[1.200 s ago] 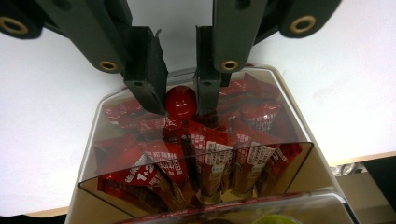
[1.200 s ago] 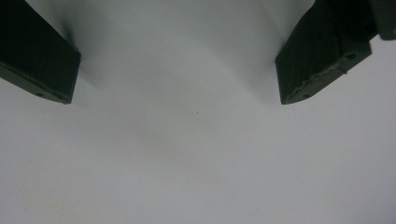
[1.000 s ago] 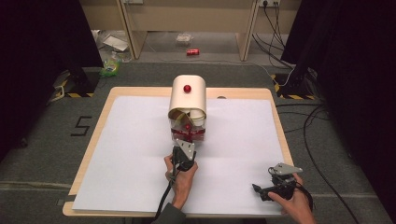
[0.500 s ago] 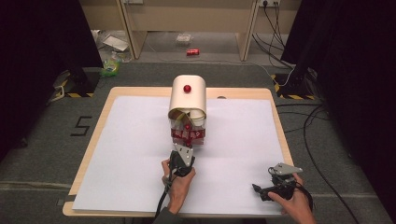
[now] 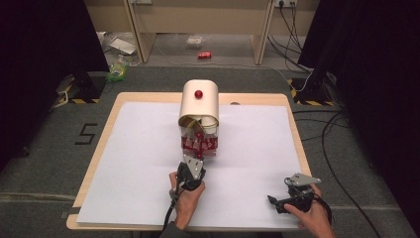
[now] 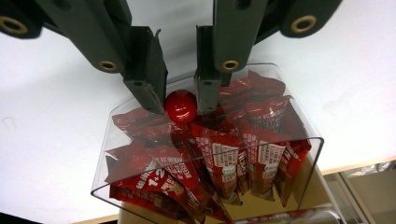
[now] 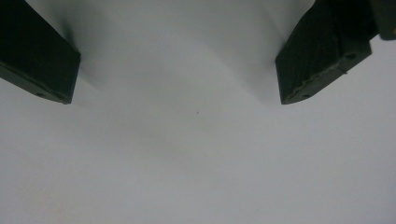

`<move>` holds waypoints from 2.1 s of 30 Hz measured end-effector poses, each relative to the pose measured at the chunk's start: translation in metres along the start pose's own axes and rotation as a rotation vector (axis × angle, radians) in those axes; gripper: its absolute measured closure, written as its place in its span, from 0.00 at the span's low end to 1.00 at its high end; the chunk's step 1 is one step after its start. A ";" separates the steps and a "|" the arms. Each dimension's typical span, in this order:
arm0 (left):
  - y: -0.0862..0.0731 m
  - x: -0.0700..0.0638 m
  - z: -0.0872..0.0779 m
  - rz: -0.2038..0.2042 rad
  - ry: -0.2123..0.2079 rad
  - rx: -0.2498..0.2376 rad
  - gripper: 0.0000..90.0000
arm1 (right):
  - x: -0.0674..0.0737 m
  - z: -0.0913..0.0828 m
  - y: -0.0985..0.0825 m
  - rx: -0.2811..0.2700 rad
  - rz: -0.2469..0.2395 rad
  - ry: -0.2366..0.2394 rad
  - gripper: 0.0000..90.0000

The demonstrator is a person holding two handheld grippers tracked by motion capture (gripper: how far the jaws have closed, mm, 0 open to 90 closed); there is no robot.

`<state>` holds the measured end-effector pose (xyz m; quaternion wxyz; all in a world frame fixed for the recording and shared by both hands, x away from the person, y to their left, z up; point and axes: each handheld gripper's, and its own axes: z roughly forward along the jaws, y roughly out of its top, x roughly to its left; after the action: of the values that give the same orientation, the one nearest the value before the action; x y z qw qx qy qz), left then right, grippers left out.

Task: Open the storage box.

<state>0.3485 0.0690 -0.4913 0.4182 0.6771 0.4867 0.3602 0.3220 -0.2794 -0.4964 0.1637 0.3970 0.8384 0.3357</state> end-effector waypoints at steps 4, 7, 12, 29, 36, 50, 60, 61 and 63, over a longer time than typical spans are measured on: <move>-0.002 -0.001 -0.004 0.017 0.004 -0.001 0.81 | 0.000 0.000 0.000 0.000 -0.001 -0.001 0.00; -0.004 0.000 -0.009 0.025 0.000 -0.008 0.84 | 0.000 0.000 0.000 0.000 0.000 0.001 0.00; -0.001 0.000 -0.013 0.014 -0.045 -0.009 0.87 | 0.000 0.000 0.000 0.000 0.000 0.000 0.00; 0.010 0.011 -0.022 0.027 -0.212 -0.038 0.53 | 0.000 0.000 0.000 0.000 0.000 0.001 0.00; 0.015 0.017 -0.025 0.025 -0.250 -0.043 0.42 | 0.000 0.000 0.000 0.000 0.001 0.002 0.00; 0.022 0.021 -0.024 0.059 -0.331 -0.041 0.23 | 0.000 0.000 0.000 0.001 0.001 0.003 0.00; 0.031 0.031 -0.024 0.081 -0.349 -0.067 0.19 | 0.000 0.000 0.000 0.001 0.002 0.003 0.00; 0.031 0.031 -0.024 0.081 -0.349 -0.067 0.19 | 0.000 0.000 0.000 0.001 0.002 0.003 0.00; 0.032 0.032 -0.023 0.087 -0.356 -0.071 0.18 | 0.000 0.000 0.000 0.001 0.002 0.003 0.00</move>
<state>0.3482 0.0993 -0.4507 0.5055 0.7354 0.3622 0.2694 0.3224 -0.2796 -0.4964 0.1620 0.3973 0.8385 0.3360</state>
